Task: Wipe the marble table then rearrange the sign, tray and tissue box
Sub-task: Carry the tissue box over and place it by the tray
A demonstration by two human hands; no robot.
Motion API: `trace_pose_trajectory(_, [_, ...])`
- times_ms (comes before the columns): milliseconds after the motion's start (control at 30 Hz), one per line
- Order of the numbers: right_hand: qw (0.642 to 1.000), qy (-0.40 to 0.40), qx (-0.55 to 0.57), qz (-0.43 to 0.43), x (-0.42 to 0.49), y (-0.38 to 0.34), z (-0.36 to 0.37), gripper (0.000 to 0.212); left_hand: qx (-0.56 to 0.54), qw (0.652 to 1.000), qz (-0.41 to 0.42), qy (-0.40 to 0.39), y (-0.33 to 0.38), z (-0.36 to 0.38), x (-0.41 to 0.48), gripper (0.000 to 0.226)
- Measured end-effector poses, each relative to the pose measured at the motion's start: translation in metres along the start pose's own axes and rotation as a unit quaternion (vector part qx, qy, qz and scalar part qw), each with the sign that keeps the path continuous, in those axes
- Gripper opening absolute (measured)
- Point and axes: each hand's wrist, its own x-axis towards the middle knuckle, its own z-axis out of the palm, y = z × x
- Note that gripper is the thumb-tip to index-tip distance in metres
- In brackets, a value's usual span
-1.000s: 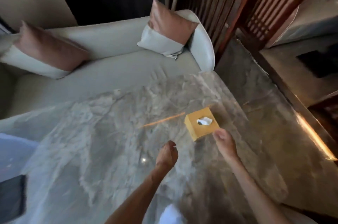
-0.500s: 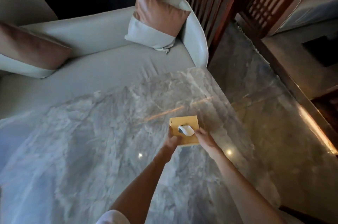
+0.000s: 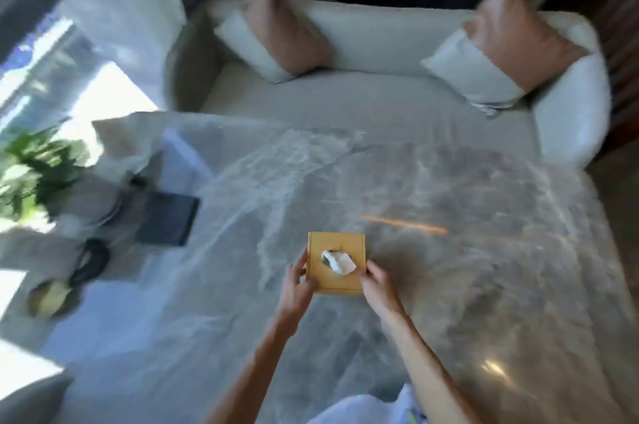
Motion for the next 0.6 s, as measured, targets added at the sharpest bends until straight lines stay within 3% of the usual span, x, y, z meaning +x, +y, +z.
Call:
trace_pose_trajectory(133, [0.986, -0.119, -0.108, -0.049, 0.003, -0.029, 0.125, 0.034, -0.083, 0.99, -0.001, 0.114, -0.016, -0.114, -0.052, 0.061])
trace_pose_trajectory(233, [0.967, -0.183, -0.162, -0.073, -0.009, -0.059, 0.217, 0.018, -0.146, 0.971, -0.015, 0.188, -0.051, -0.19, -0.077, 0.064])
trace_pose_trajectory(333, [0.948, -0.228, -0.203, -0.093, -0.031, -0.092, 0.3, 0.025, -0.186, 0.946, -0.038, 0.263, -0.088, -0.258, -0.084, 0.071])
trace_pose_trajectory(467, [0.936, -0.26, -0.222, -0.082, -0.041, -0.123, 0.395, 0.037, -0.246, 0.91, -0.039, 0.331, -0.121, -0.326, -0.084, 0.056])
trace_pose_trajectory(600, [0.919, -0.288, -0.258, -0.081, -0.034, -0.142, 0.453, 0.038, -0.263, 0.898, -0.073, 0.346, -0.144, -0.361, -0.069, 0.074])
